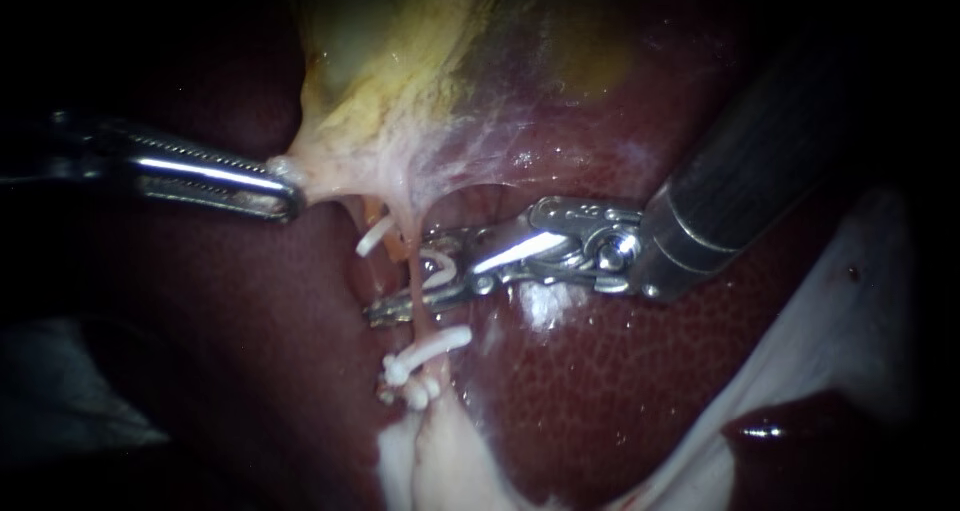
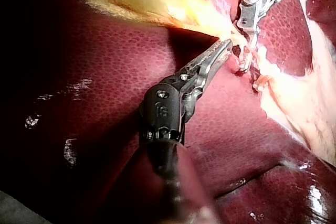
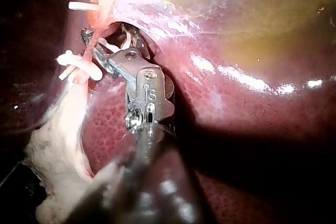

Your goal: Clipping second clip right tube

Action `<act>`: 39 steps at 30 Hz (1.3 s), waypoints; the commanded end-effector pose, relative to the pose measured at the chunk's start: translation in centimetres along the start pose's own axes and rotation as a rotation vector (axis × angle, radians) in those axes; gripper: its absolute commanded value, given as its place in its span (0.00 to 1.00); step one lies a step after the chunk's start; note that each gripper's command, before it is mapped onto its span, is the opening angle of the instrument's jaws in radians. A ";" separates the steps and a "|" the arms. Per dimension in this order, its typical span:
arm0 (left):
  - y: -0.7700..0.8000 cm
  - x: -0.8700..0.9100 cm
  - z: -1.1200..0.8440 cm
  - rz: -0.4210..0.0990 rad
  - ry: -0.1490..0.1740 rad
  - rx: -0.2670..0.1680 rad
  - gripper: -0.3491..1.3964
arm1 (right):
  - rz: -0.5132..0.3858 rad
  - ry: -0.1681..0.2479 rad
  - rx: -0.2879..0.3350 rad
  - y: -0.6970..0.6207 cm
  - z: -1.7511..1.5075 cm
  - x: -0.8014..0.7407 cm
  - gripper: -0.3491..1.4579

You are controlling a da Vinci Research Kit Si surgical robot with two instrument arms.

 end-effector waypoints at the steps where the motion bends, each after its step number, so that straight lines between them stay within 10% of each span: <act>1: 0.00 0.00 0.00 0.000 0.000 -0.001 0.00 | 0.000 0.000 0.000 0.00 -0.01 0.00 0.44; 18: -0.02 -0.01 -0.03 0.001 0.000 -0.003 0.00 | 0.019 -0.016 0.085 -0.21 -0.76 0.21 0.43; 39: -0.02 -0.02 -0.04 0.001 0.000 -0.003 0.00 | -0.008 -0.056 0.190 -0.43 -0.79 0.17 0.43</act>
